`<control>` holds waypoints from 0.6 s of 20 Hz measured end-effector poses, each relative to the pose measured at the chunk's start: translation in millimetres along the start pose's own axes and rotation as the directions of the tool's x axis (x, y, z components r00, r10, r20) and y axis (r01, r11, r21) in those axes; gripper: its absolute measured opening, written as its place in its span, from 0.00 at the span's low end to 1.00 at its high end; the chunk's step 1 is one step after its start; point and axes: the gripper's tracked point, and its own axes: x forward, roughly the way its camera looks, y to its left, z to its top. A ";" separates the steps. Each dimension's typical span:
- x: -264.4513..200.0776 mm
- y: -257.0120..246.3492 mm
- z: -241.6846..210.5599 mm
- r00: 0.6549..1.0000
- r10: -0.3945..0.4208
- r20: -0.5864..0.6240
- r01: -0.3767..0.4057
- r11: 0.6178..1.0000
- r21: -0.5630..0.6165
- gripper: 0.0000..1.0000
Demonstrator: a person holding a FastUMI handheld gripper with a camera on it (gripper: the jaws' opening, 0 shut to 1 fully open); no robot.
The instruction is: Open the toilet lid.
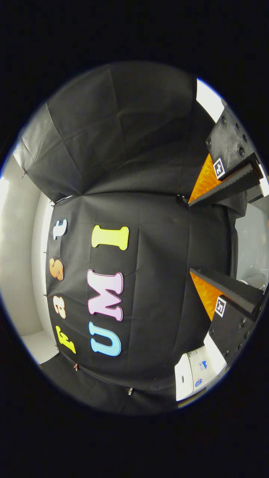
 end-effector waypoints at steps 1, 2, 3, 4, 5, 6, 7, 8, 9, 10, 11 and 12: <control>0.3 -0.2 0.0 1.000 0.000 -0.001 0.000 1.000 0.000 0.98; 0.5 -0.8 -0.3 1.000 0.000 -0.002 0.000 1.000 0.001 0.98; 0.7 -0.9 0.3 1.000 -0.001 -0.002 0.001 1.000 0.001 0.98; 0.6 -1.0 -0.5 1.000 -0.002 -0.002 0.002 1.000 0.001 0.98; 0.9 -0.6 -0.8 1.000 0.000 -0.004 0.000 1.000 0.002 0.98; 0.8 -0.5 -1.1 1.000 0.001 -0.006 0.000 1.000 0.003 0.98; 0.4 0.0 -1.2 1.000 0.002 -0.006 -0.002 1.000 0.002 0.98; 0.7 1.0 -2.5 1.000 0.003 -0.008 -0.003 1.000 0.001 0.98; 0.9 2.2 -2.4 1.000 0.006 -0.008 -0.006 1.000 -0.001 0.98; 0.0 2.7 -3.0 1.000 0.010 -0.008 -0.010 1.000 -0.001 0.98; -0.3 4.0 -3.3 1.000 0.012 -0.009 -0.012 1.000 -0.004 0.98; -0.5 4.4 -2.8 1.000 0.014 -0.008 -0.014 1.000 -0.005 0.98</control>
